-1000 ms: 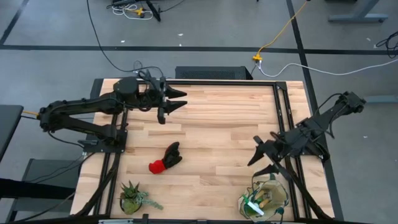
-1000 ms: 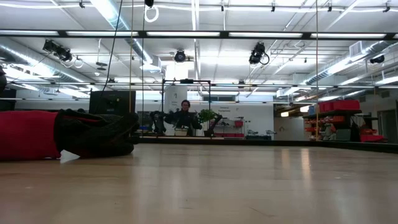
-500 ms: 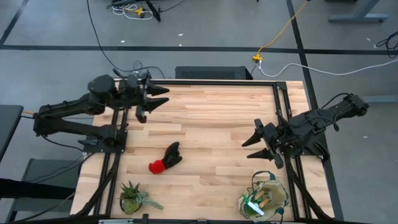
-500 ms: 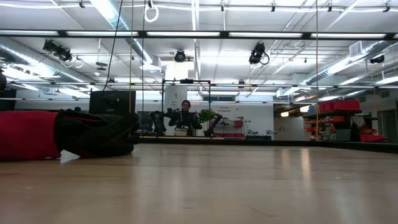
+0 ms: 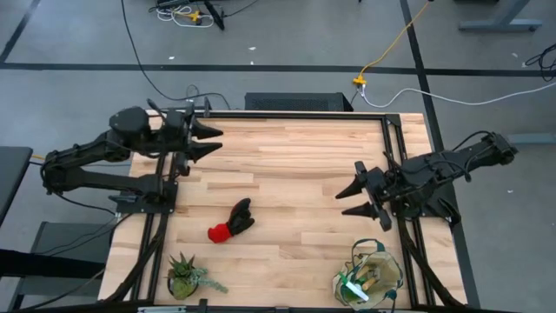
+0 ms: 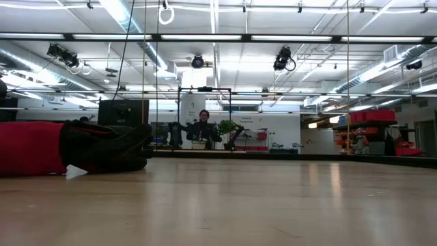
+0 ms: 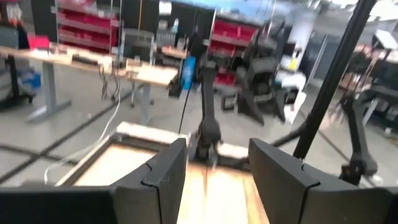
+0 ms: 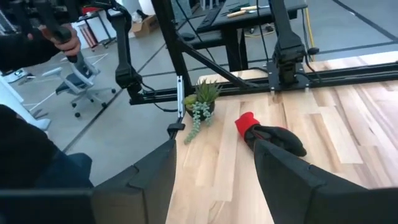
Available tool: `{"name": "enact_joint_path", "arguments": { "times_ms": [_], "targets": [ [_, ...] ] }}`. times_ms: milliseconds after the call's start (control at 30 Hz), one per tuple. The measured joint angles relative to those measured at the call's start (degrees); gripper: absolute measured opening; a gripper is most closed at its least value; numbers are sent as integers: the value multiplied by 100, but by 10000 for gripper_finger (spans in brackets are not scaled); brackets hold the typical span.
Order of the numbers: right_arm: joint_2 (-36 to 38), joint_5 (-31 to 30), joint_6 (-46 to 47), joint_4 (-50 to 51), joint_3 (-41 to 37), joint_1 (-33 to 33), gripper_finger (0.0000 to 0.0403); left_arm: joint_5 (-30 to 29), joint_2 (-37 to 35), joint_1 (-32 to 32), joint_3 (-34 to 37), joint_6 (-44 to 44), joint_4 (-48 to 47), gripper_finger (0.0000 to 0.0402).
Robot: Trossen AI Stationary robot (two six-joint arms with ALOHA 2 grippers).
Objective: Pick & Place Garden tools in Gardening bag
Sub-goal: Put the black gloves into the gardening bag
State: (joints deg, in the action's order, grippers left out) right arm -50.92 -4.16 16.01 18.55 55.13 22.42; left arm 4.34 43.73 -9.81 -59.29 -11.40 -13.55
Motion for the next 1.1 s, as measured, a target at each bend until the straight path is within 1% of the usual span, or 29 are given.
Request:
{"name": "enact_joint_path", "arguments": {
  "times_ms": [133,367,600,700,967,1100],
  "targets": [
    [0,0,-2,0,0,-85,217,-2,102,56,2,-60,-493,181],
    [0,1,-100,-2,0,-227,217,2,494,241,4,-365,-1278,181],
    [0,3,-192,0,0,-352,217,5,993,513,4,-1009,-2006,181],
    [0,4,-296,0,0,-401,217,7,1235,589,4,-1196,-2138,181],
    [0,4,-326,39,0,-477,217,190,1902,822,4,-1213,-2261,181],
    [0,4,-327,56,0,-477,217,191,2188,947,4,-1374,-2288,181]
  ]
}}
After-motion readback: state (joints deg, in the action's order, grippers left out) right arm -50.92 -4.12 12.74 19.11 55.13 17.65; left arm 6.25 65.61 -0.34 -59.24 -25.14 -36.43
